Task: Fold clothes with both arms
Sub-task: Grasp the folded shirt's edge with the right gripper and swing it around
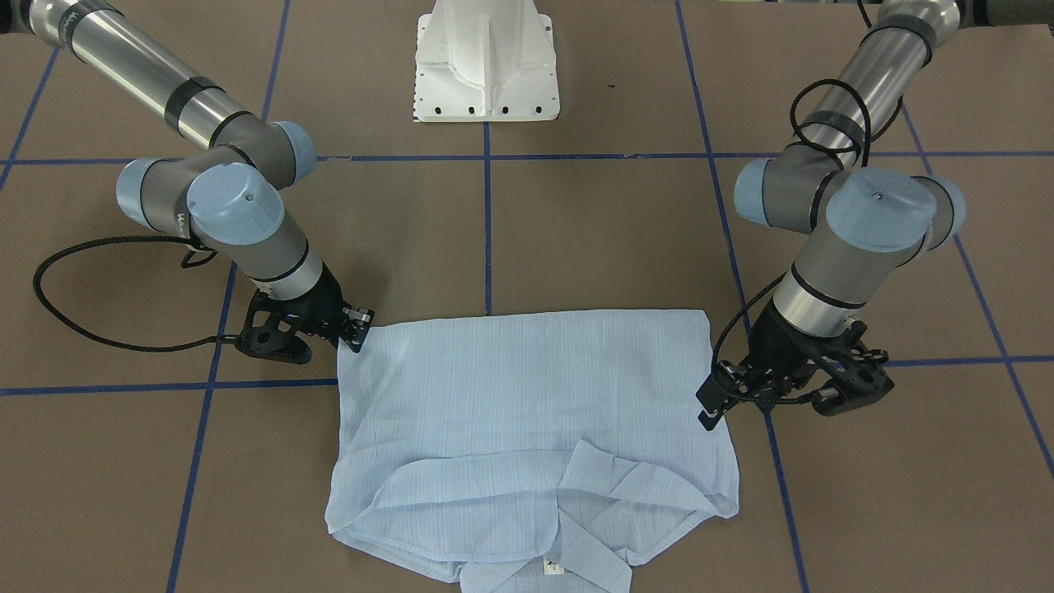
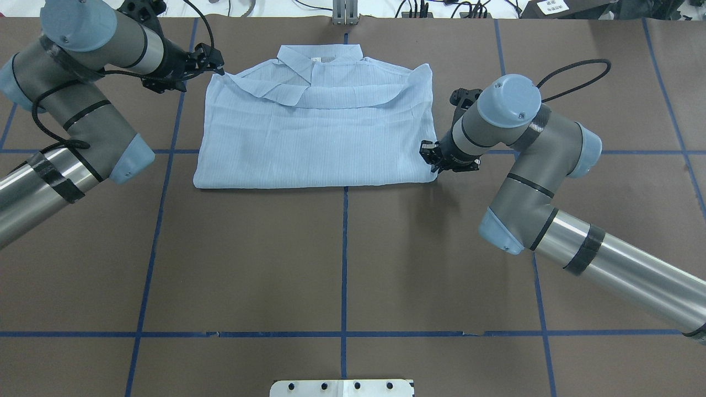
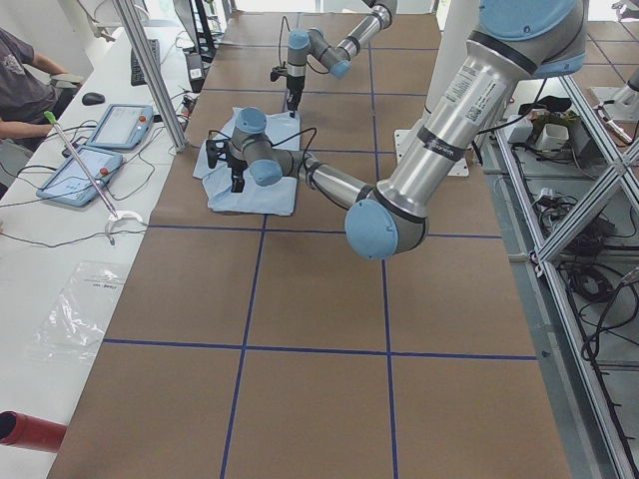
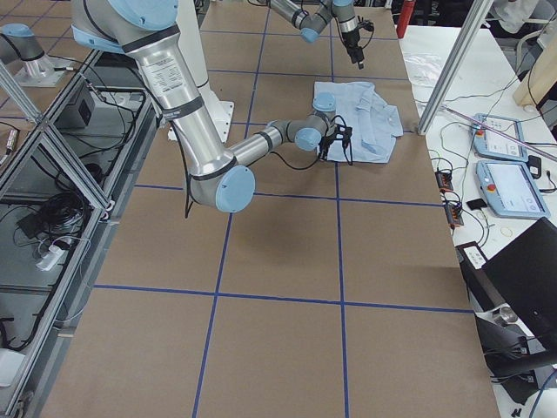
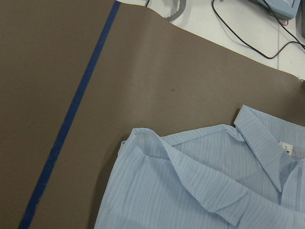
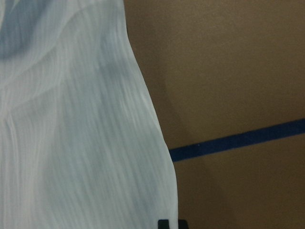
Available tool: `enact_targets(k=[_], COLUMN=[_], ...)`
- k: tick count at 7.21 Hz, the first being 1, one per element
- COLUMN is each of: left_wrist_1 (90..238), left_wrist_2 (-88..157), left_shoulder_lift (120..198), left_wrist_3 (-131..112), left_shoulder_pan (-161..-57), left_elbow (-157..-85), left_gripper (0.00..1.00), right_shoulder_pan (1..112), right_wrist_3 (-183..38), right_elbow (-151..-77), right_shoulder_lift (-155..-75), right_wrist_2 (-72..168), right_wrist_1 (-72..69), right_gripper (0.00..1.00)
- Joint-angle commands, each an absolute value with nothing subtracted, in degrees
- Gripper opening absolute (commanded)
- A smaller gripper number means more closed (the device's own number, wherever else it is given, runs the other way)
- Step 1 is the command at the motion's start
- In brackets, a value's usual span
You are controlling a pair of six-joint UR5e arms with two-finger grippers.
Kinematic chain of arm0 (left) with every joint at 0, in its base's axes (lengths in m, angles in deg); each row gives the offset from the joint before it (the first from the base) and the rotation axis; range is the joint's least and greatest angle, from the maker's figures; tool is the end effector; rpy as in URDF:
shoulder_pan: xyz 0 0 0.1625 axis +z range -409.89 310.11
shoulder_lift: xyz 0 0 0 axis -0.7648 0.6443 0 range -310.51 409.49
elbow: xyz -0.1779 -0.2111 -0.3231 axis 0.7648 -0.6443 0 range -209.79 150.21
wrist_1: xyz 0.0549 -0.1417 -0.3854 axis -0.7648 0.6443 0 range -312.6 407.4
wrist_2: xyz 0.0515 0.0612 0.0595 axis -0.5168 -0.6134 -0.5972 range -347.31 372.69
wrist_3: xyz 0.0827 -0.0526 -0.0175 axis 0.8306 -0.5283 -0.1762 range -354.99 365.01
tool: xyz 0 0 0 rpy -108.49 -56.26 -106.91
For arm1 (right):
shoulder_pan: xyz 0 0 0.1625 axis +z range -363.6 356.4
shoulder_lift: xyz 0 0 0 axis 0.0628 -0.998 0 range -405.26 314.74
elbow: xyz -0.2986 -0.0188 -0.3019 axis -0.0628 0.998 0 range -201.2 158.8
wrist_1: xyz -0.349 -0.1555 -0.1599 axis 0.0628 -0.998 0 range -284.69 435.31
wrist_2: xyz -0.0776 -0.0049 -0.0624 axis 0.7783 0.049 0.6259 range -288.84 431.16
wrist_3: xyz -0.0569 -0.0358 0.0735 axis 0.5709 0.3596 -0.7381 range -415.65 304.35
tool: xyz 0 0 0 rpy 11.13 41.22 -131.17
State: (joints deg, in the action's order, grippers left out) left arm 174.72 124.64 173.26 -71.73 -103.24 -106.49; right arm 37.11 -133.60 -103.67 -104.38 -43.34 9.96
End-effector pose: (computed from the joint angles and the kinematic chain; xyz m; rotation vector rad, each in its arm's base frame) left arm 0.3617 -0.6469 0.3434 0.2565 1.0320 -0.4402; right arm -0.4799 -0.5343 0.3584 0.0062 -0.9194 0.2857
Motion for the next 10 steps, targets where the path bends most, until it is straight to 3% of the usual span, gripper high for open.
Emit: enact_targets(k=[1,3,6,8,10], left_wrist_1=[174.6,174.3,174.2,174.0,174.0], left_wrist_2=[124.7,124.6,124.6,124.6,124.6], left_shoulder_lift=[173.3,173.2,171.7,170.3,168.8], left_wrist_3=[-71.7,-71.8,-71.9,-72.0,-72.0], left_shoulder_pan=[-103.2,-103.2,-103.1,-103.0,-102.8], left_elbow=[-106.6,-107.5,-110.5,-113.0,-115.2], left_gripper=[0.99,0.99,0.99,0.99,0.99], right_shoulder_pan=[37.1,36.8,32.8,27.5,16.6], right_wrist_3=[-133.5,-133.5,-133.5,-133.6,-135.6], right_elbow=[-105.5,-117.7,-139.5,-150.1,-155.1], right_shoulder_lift=[-105.6,-114.1,-126.2,-134.2,-137.9], right_wrist_2=[-43.5,-46.6,-46.9,-47.2,-46.8], right_wrist_1=[9.9,9.1,-4.6,-8.1,-8.3], right_gripper=[0.00,0.00,0.00,0.00,0.00])
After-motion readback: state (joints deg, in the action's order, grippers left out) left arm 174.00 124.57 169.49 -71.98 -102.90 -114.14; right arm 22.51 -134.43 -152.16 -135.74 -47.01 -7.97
